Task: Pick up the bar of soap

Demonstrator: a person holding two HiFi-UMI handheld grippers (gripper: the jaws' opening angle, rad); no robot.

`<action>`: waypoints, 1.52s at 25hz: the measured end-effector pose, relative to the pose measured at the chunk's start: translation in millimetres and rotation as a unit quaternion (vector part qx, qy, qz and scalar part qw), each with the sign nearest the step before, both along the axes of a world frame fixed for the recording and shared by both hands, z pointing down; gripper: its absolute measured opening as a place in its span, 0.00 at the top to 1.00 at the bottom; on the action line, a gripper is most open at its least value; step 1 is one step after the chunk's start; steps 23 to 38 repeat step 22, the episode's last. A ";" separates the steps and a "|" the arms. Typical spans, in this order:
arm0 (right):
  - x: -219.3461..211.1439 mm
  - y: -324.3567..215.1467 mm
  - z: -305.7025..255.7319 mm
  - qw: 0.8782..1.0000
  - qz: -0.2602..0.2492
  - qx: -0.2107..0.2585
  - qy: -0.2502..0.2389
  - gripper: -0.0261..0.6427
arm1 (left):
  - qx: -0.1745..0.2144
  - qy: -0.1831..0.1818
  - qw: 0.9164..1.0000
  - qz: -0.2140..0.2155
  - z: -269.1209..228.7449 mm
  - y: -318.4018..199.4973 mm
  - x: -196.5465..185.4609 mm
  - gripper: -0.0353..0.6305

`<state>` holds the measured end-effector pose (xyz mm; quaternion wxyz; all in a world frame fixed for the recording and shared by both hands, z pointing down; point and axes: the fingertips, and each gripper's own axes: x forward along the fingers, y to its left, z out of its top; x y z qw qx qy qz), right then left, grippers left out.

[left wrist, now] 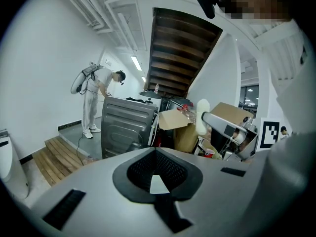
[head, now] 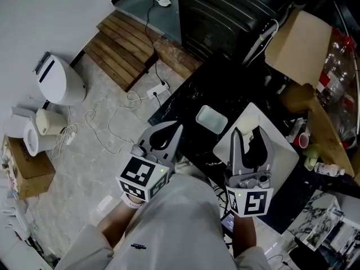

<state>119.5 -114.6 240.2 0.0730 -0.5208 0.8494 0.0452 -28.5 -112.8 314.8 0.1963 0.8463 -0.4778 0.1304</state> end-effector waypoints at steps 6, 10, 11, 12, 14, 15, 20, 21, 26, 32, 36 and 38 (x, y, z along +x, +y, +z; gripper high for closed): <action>-3.0 -0.1 -1.7 1.000 -0.005 0.001 -0.003 0.69 | -0.001 -0.001 1.000 -0.005 0.5 1.8 -4.3 0.94; -3.8 0.4 -1.3 1.000 -0.007 0.000 -0.004 0.70 | -0.001 -0.002 1.000 -0.008 0.5 3.0 -6.1 0.94; -4.1 0.5 -1.0 1.000 -0.007 0.000 -0.005 0.70 | -0.001 -0.002 1.000 -0.008 0.6 3.0 -6.5 0.94; -4.3 0.4 -0.7 1.000 -0.008 0.000 -0.005 0.70 | -0.001 -0.002 1.000 -0.009 0.6 2.9 -6.9 0.94; -4.2 -0.2 0.3 1.000 -0.008 -0.001 -0.006 0.70 | 0.000 -0.001 1.000 -0.010 0.5 2.3 -7.5 0.94; -4.2 -0.3 0.5 1.000 -0.008 -0.002 -0.006 0.70 | 0.000 -0.001 1.000 -0.010 0.3 2.2 -7.8 0.94; -4.2 0.0 0.6 1.000 -0.008 -0.001 -0.006 0.70 | -0.001 -0.002 1.000 -0.012 0.8 3.0 -9.3 0.94; -4.2 0.0 0.7 1.000 -0.008 -0.001 -0.007 0.70 | -0.001 -0.002 1.000 -0.012 0.9 3.0 -9.6 0.94; -4.3 -0.1 0.9 1.000 -0.008 -0.002 -0.007 0.70 | -0.001 -0.002 1.000 -0.013 1.1 3.1 -9.9 0.94; -4.3 -0.1 0.9 1.000 -0.008 -0.002 -0.007 0.70 | -0.001 -0.002 1.000 -0.013 1.1 3.1 -9.9 0.94; -4.3 -0.1 0.9 1.000 -0.008 -0.002 -0.007 0.70 | -0.001 -0.002 1.000 -0.013 1.1 3.1 -9.9 0.94; -4.3 -0.1 0.9 1.000 -0.008 -0.002 -0.007 0.70 | -0.001 -0.002 1.000 -0.013 1.1 3.1 -9.9 0.94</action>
